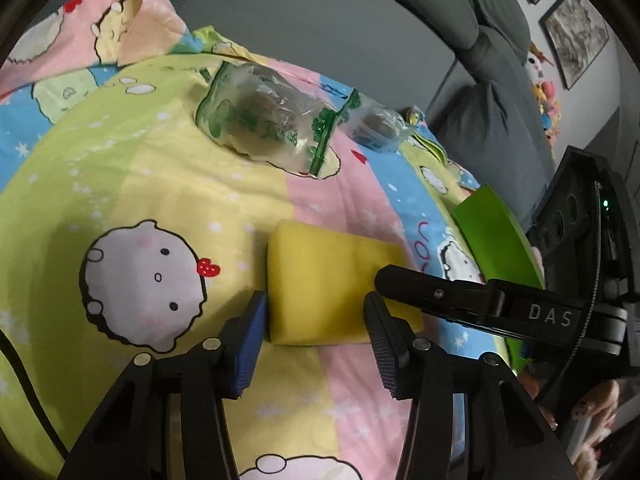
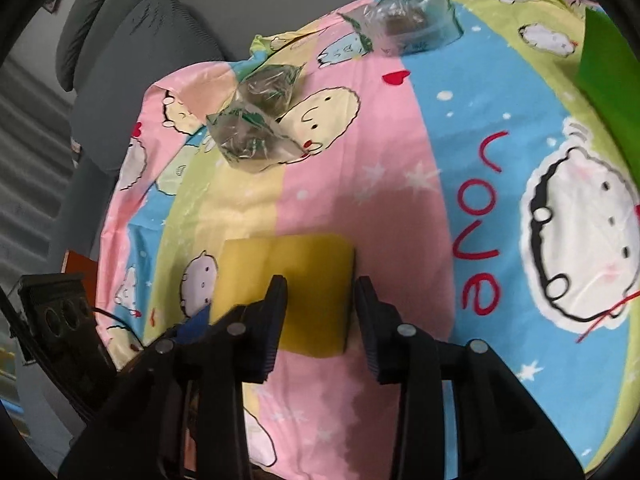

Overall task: Organize objects
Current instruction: 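Grasp the yellow sponge block with the right gripper and lift, then carry the yellow sponge block into the green box and lower it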

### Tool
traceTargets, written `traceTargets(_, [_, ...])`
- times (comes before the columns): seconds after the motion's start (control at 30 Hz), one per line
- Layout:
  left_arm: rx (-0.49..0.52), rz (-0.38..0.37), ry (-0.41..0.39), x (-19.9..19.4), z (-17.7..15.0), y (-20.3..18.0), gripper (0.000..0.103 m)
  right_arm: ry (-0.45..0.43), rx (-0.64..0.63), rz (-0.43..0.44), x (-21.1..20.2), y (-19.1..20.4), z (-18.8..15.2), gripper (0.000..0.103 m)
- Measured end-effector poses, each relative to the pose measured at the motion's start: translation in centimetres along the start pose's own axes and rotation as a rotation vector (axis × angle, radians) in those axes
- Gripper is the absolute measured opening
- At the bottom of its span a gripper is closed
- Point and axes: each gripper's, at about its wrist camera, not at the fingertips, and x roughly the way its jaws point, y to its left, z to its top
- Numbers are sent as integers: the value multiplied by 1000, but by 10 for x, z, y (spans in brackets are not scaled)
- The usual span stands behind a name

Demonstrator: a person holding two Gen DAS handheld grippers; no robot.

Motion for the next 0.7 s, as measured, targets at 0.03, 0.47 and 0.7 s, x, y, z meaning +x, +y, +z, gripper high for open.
traceTargets(0.03, [11, 6, -3, -1, 0, -2, 50, 6, 5, 10, 1, -1, 0, 36])
traceTargets(0.47, [130, 20, -89, -28, -1, -48, 50, -106, -66, -23, -37, 14, -4, 38])
traceTargets(0.7, [187, -12, -154, -51, 11, -81, 50, -216, -96, -19, -84, 22, -5, 38])
